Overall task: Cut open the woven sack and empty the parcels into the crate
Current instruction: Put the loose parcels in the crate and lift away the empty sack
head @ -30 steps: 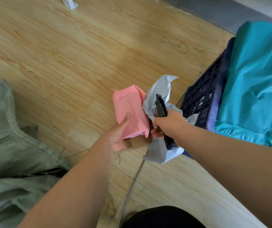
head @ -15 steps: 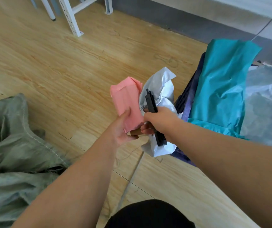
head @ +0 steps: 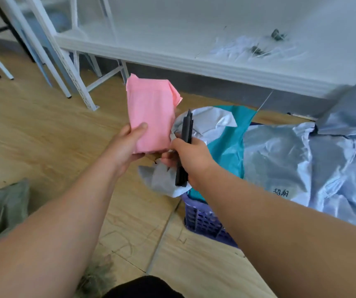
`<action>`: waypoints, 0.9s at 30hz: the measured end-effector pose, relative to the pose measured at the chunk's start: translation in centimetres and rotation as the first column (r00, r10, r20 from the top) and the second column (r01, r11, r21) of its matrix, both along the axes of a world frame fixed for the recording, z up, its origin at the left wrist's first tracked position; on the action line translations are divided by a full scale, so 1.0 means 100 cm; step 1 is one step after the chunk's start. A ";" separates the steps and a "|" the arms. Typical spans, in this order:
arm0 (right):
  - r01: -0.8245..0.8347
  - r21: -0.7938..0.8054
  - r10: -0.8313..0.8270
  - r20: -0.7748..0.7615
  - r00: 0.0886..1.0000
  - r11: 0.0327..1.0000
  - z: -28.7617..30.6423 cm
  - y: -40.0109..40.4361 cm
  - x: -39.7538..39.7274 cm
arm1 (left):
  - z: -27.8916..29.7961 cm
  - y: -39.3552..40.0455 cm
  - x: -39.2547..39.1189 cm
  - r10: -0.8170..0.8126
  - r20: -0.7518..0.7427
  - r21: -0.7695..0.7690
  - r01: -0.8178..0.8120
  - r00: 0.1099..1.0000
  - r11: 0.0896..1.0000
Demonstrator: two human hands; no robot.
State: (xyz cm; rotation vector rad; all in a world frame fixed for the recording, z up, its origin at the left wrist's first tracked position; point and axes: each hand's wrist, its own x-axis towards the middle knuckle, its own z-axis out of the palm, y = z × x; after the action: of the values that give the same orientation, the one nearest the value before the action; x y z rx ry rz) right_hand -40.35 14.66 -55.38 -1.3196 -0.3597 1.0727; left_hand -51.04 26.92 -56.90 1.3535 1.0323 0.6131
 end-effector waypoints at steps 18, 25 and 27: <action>0.429 -0.010 -0.428 0.041 0.903 0.903 0.061 -0.125 0.127 | 0.087 -0.115 0.172 -0.165 -0.227 0.305 0.231 0.960 0.924; 0.653 -0.130 -0.624 0.206 0.754 0.746 0.028 -0.146 0.149 | 0.057 -0.112 0.143 -0.203 -0.203 -0.047 0.198 0.958 0.979; 0.684 -0.149 -0.639 0.259 0.724 0.714 0.015 -0.152 0.151 | 0.046 -0.112 0.136 -0.167 -0.088 -0.073 0.161 0.982 0.984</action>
State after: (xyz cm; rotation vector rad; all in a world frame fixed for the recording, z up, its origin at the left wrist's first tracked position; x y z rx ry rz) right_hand -25.26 -0.54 -53.91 -1.5966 0.1281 0.3724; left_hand -37.43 15.68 -52.35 1.4035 0.9956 0.3930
